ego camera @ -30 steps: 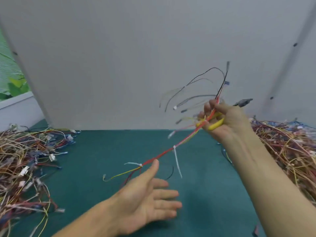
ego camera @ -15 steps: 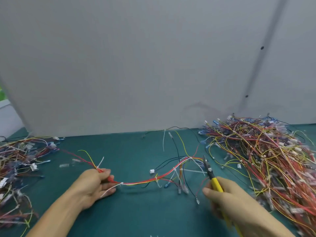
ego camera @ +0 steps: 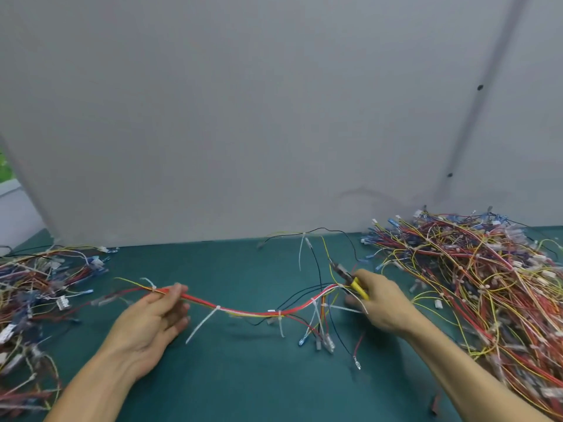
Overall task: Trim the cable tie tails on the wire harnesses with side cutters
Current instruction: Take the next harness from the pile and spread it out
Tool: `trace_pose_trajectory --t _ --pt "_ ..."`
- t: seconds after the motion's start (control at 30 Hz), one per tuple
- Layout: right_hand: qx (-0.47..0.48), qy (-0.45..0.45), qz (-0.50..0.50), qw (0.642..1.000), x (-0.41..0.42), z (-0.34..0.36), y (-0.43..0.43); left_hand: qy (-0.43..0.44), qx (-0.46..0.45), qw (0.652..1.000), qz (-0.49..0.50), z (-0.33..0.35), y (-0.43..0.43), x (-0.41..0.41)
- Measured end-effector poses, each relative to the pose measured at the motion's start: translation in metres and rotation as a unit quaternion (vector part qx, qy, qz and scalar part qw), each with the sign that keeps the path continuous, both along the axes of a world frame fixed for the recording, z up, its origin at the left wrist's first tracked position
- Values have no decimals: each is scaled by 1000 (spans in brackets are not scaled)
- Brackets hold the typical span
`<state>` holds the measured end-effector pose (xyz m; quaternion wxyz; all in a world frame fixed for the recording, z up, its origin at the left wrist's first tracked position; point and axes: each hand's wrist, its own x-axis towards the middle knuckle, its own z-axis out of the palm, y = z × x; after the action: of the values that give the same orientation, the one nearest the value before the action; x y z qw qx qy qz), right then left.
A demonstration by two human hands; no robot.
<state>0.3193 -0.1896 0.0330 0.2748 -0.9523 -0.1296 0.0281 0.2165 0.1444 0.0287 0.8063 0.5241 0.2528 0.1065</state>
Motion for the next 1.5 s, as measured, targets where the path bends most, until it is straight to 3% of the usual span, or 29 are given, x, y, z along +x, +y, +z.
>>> trace_pose_trajectory --t 0.1,0.17,0.2,0.3,0.4,0.47,0.57,0.6,0.8,0.87,1.0,1.2,1.27,1.4,1.5 --pt "112 79 28 990 11 14 -3 -67 -56 995 37 18 11 1" --pt "233 218 35 947 19 34 -15 -48 -5 996 76 28 21 3" --pt "248 288 50 924 23 43 -21 -22 40 995 93 28 24 4" --pt "124 387 80 910 30 54 -24 78 156 979 104 11 21 9" --pt "-126 322 59 937 30 42 -13 177 251 948 80 -15 12 14" --pt "-209 236 32 948 29 31 -8 231 356 901 88 -21 10 18" --pt "-180 181 -2 967 25 24 -5 321 555 765 61 -14 5 16" --pt "-175 173 -3 969 24 26 -6 334 587 736 45 -12 2 15" --pt "-121 50 -62 989 18 58 -25 327 717 613 -63 -9 -9 3" --pt "-94 2 -123 988 11 57 -26 276 742 610 -30 -6 -11 -6" --pt "-89 -2 -166 982 -11 26 -6 198 710 671 81 4 2 -11" --pt "-157 -12 -163 974 -19 -17 25 308 620 718 74 -9 40 22" --pt "-168 -29 -169 971 -17 -24 30 345 605 714 67 -15 48 34" --pt "-187 -58 -155 968 -16 -30 31 421 625 655 55 -18 52 52" --pt "-198 -62 -142 968 -16 -28 26 412 610 674 68 -20 49 56"
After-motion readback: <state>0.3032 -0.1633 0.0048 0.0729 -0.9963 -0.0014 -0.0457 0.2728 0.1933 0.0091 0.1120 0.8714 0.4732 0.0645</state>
